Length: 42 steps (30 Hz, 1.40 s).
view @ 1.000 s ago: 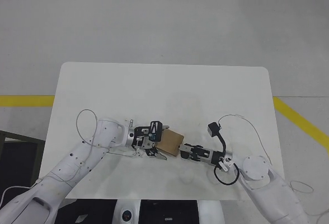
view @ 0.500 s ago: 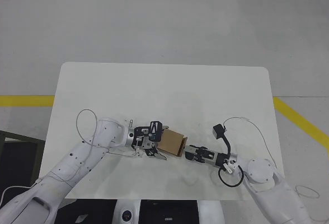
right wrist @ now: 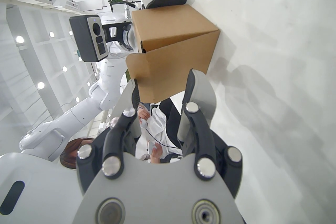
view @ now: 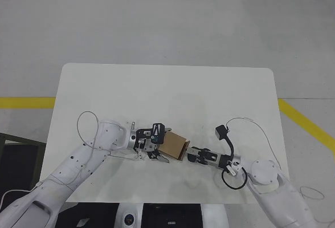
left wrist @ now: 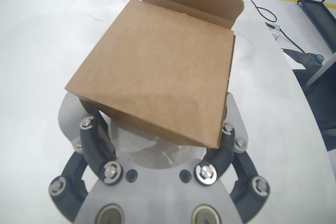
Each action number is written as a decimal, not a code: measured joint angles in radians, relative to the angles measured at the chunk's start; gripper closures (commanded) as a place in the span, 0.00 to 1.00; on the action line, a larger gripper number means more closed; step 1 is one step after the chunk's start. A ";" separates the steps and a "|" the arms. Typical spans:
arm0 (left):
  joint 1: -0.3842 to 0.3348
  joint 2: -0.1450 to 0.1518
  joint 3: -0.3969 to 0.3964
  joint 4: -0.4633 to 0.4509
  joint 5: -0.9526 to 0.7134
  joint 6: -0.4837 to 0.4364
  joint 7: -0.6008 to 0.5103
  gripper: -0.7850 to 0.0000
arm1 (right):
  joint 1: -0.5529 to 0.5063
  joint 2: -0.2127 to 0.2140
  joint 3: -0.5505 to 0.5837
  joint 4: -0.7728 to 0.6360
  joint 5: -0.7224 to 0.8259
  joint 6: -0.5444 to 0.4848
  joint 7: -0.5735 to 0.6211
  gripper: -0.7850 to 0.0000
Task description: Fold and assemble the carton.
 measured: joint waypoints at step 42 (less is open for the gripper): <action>-0.002 0.004 0.003 -0.003 -0.010 0.000 -0.006 0.00 | 0.029 -0.004 -0.032 -0.040 -0.142 0.072 -0.041 0.66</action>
